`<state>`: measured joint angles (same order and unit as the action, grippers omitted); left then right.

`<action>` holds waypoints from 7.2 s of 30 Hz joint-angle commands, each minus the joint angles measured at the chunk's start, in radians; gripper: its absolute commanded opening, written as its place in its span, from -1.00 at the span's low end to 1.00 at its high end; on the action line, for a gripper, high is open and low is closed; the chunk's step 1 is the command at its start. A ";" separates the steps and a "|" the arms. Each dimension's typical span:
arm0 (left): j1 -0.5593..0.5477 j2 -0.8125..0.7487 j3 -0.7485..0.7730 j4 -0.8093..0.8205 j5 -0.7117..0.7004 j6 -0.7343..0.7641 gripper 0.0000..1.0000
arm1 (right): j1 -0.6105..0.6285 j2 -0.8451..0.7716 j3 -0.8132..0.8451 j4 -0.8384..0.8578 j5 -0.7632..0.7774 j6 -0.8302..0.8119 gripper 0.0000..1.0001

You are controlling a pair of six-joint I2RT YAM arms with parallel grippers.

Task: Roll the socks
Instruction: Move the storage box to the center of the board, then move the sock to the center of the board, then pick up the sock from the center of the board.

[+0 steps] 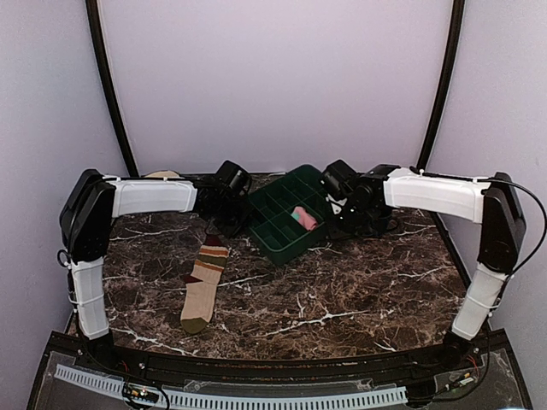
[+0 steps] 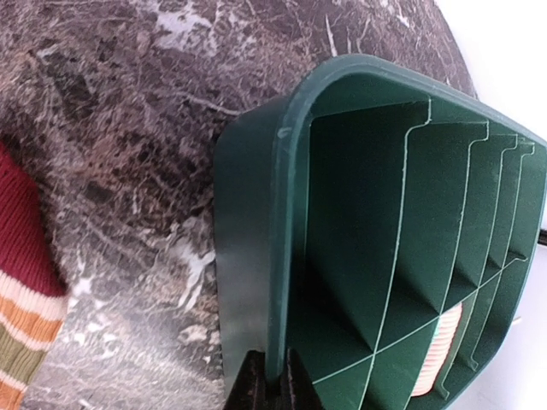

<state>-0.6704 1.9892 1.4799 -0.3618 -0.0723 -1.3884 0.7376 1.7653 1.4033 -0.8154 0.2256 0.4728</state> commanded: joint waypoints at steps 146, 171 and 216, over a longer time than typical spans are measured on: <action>-0.178 -0.389 -0.656 0.214 0.415 0.567 -0.07 | 0.058 -0.018 -0.568 1.075 -0.250 0.140 0.24; -0.183 -0.244 -0.604 0.038 0.363 0.557 -0.08 | -0.052 0.114 -0.698 1.351 -0.657 0.074 0.20; -0.182 -0.205 -0.630 0.030 0.335 0.548 -0.09 | -0.015 -0.109 -0.740 1.084 -0.482 0.066 0.24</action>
<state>-0.8474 1.7081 0.9009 -0.2329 0.3344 -0.8604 0.7200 1.5997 0.6140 0.2619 -0.2760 0.6048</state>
